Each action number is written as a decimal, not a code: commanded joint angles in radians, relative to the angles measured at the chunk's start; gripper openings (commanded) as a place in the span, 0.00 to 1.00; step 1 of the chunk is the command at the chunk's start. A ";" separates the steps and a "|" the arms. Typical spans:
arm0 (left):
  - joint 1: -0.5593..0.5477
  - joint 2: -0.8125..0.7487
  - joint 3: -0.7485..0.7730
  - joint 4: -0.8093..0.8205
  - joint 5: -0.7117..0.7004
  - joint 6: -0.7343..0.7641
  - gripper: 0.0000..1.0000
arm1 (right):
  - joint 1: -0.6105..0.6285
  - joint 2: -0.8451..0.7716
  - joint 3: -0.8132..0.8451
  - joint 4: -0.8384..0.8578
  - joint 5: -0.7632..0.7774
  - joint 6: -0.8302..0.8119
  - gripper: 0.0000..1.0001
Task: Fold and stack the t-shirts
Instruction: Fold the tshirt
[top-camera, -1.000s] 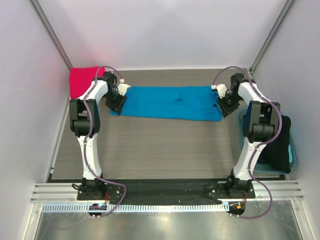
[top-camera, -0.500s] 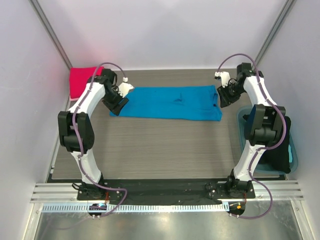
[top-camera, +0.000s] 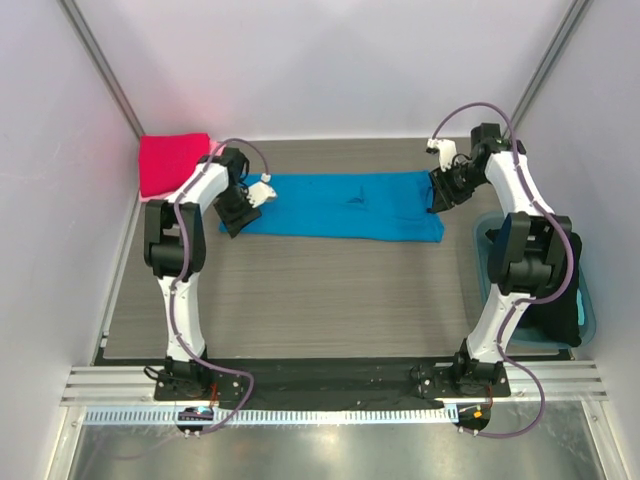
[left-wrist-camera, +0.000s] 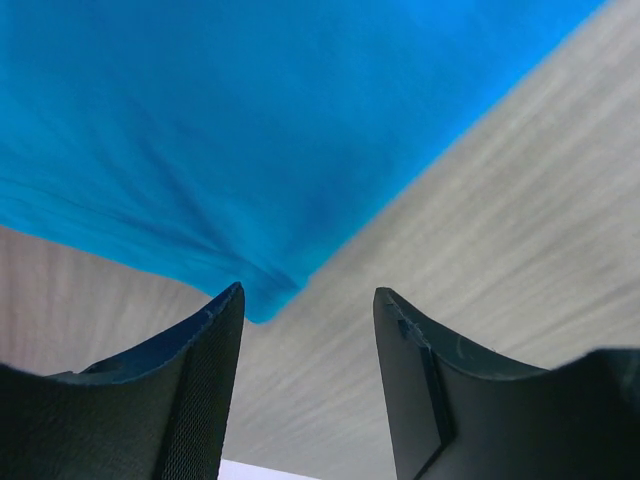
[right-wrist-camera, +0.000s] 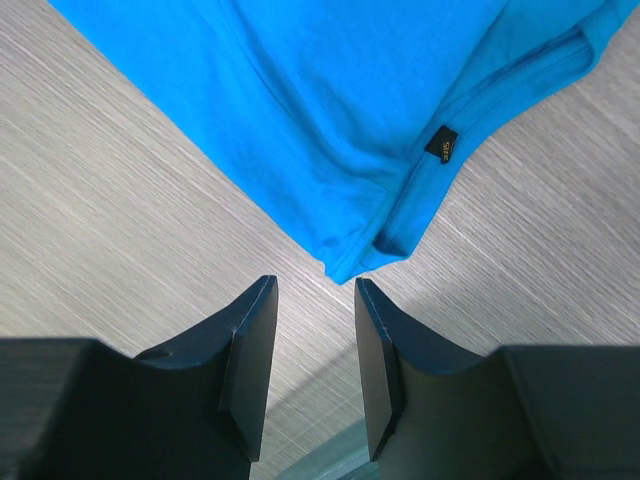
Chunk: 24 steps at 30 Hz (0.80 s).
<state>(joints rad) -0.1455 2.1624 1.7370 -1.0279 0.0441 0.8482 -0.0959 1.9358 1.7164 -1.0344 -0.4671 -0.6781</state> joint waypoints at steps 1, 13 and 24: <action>0.004 0.028 0.082 -0.032 -0.013 0.034 0.55 | 0.004 -0.100 0.000 -0.009 -0.042 0.020 0.43; 0.012 -0.001 -0.005 -0.172 0.002 0.075 0.18 | 0.004 -0.135 -0.038 0.017 -0.039 0.049 0.43; -0.031 -0.206 -0.188 -0.051 -0.048 -0.012 0.33 | 0.019 -0.044 0.028 0.108 -0.108 0.143 0.42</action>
<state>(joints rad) -0.1665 2.0445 1.5467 -1.1667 0.0311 0.8703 -0.0887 1.9038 1.6897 -0.9646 -0.5240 -0.5728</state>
